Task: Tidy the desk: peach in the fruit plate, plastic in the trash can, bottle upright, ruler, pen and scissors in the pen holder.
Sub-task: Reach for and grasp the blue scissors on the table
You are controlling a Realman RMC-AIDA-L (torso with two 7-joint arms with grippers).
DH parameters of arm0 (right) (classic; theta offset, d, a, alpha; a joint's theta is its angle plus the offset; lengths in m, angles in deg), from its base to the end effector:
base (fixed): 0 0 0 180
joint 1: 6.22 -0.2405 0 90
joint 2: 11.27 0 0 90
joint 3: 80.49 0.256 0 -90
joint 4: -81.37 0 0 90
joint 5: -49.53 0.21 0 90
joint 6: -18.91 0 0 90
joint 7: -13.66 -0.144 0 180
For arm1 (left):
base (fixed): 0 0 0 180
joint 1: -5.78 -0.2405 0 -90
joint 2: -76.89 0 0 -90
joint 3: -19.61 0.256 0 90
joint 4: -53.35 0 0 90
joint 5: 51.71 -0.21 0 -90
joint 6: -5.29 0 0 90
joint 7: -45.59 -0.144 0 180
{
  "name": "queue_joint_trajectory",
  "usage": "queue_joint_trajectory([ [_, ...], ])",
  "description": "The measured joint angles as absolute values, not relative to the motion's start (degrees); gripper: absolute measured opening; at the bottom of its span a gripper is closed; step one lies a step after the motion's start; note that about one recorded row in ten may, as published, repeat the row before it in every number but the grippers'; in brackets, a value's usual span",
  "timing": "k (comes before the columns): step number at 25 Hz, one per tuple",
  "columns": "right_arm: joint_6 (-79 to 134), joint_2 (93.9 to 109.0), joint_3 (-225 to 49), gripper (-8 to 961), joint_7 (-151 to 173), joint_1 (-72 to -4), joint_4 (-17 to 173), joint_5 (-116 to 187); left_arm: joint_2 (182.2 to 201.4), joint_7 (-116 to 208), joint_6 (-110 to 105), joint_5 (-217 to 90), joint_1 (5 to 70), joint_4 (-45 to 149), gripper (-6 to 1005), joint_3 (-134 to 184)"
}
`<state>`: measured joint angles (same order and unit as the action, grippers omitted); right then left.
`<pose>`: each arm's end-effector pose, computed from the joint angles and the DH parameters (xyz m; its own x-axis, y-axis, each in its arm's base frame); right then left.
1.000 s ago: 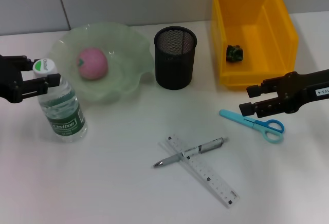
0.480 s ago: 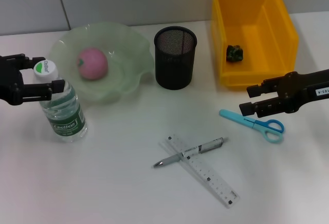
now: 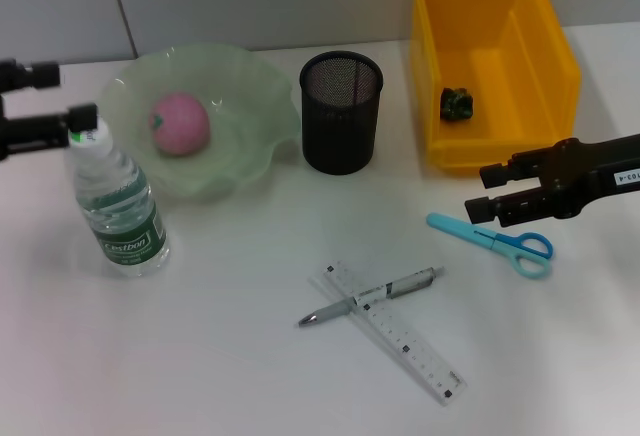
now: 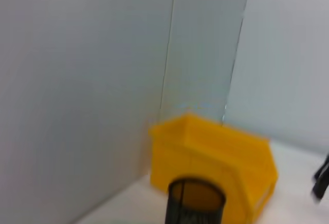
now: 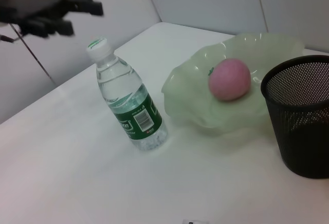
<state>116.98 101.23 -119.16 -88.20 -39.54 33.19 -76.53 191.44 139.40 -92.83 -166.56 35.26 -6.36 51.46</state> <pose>0.2632 0.3446 0.0653 0.7800 -0.5467 -0.3046 -0.5950 -0.7987 -0.0901 -0.2470 0.3468 0.1140 0.8263 0.2604 0.4995 0.4530 -0.8341 -0.3146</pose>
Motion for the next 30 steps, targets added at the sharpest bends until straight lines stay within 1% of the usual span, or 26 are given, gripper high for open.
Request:
queue_joint_trajectory([
  [2,117.0,101.23,-119.2,752,-88.1,-39.5,33.2,-76.4,190.64,140.0,-95.0,-162.0,34.5,-5.9,801,51.2],
  [5,117.0,101.23,-119.2,752,-87.9,-39.5,33.2,-75.9,190.56,140.1,-97.6,-156.9,33.6,-5.7,801,51.3],
  [8,117.0,101.23,-119.2,752,-87.5,-39.6,33.1,-74.9,191.97,140.1,-100.8,-153.0,33.1,-5.6,802,52.5],
  [9,117.0,101.18,-119.2,752,-87.2,-39.6,33.1,-74.4,193.37,139.6,-102.1,-152.5,33.0,-5.4,802,53.8],
  [10,117.0,101.18,-119.2,752,-87.2,-39.6,33.1,-74.4,193.37,139.6,-102.1,-152.5,33.0,-5.4,802,53.8],
  [12,117.0,101.1,-119.2,752,-87.2,-39.8,33.1,-74.2,194.75,138.6,-102.6,-152.3,32.9,-4.7,802,56.1],
  [14,117.0,101.04,-119.3,752,-87.1,-40.0,33.1,-74.2,195.37,135.8,-102.6,-150.7,32.7,-1.0,802,60.8],
  [24,117.0,100.6,-120.7,753,-87.5,-41.3,33.0,-74.9,195.31,120.8,-99.3,-149.0,33.4,15.3,801,67.1],
  [30,116.6,100.54,-120.8,753,-87.6,-41.9,33.1,-76.4,195.49,114.0,-94.9,-148.9,33.4,21.2,801,69.6],
])
